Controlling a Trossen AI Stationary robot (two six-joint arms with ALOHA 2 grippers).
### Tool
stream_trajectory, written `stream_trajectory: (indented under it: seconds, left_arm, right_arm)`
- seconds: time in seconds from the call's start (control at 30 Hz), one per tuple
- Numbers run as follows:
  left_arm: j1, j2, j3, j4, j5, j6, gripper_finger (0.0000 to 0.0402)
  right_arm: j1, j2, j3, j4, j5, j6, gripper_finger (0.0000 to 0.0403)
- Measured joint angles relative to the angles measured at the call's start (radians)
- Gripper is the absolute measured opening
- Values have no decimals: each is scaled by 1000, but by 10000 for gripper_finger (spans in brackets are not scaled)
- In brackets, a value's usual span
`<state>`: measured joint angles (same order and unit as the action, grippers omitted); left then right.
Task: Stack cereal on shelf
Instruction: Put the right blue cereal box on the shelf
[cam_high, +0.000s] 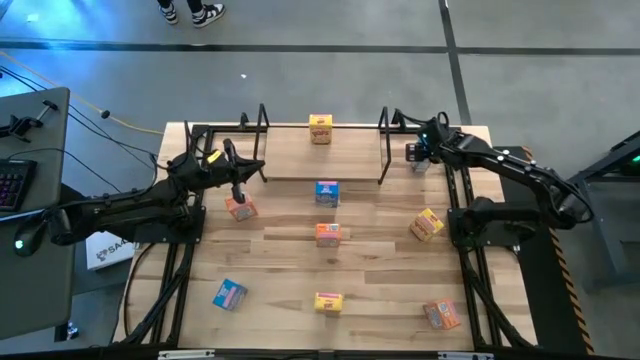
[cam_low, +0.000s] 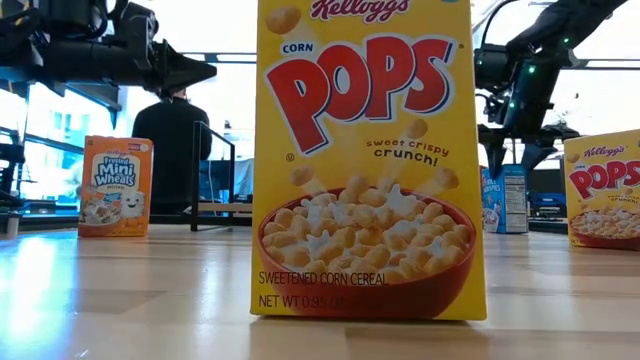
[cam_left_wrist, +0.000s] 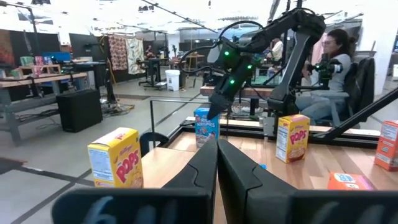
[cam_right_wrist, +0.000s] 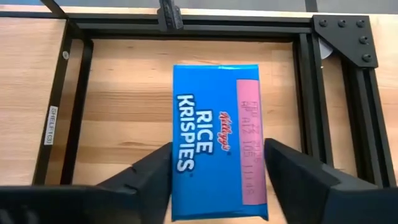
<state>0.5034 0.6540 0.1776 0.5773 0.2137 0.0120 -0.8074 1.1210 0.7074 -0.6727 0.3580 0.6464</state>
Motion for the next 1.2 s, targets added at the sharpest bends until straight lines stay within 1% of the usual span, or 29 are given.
stream_trajectory:
  seconds: [0.17, 0.3, 0.4, 0.5, 0.6, 0.73, 0.83, 0.9, 0.97, 1.0, 1.1, 1.2]
  left_arm:
    - [0, 0, 0, -4, -14, 0, 5]
    - [0, 0, 0, -4, -14, 0, 5]
    - [0, 0, 0, -4, -15, 0, 5]
    - [0, 0, 0, -5, -15, 0, 5]
    - [0, 0, 0, -5, -15, 0, 5]
    - [0, 0, 0, -5, -15, 0, 5]
    - [0, 0, 0, -5, -16, 0, 5]
    - [0, 0, 0, -5, -15, 0, 5]
    - [0, 0, 0, -5, -15, 0, 5]
    - [0, 0, 0, -5, -15, 0, 5]
    - [0, 0, 0, -5, -15, 0, 5]
    - [0, 0, 0, -5, -15, 0, 5]
  right_arm:
    - [0, 0, 0, 2, 0, -23, 178]
    - [0, -4, 1, 2, 0, -43, 165]
    - [0, -8, 36, -28, 0, -54, 163]
    - [10, -8, 109, -81, 10, -80, 163]
    - [30, -8, 211, -139, 32, -109, 163]
    - [67, -8, 377, -224, 97, -157, 163]
    - [97, -8, 499, -234, 141, -217, 163]
    - [114, 1, 575, -218, 140, -289, 162]
    - [130, 24, 639, -168, 107, -404, 162]
    - [139, 43, 668, -142, 74, -468, 162]
    - [154, 121, 750, -61, -74, -665, 162]
    - [150, 233, 842, -50, -237, -853, 162]
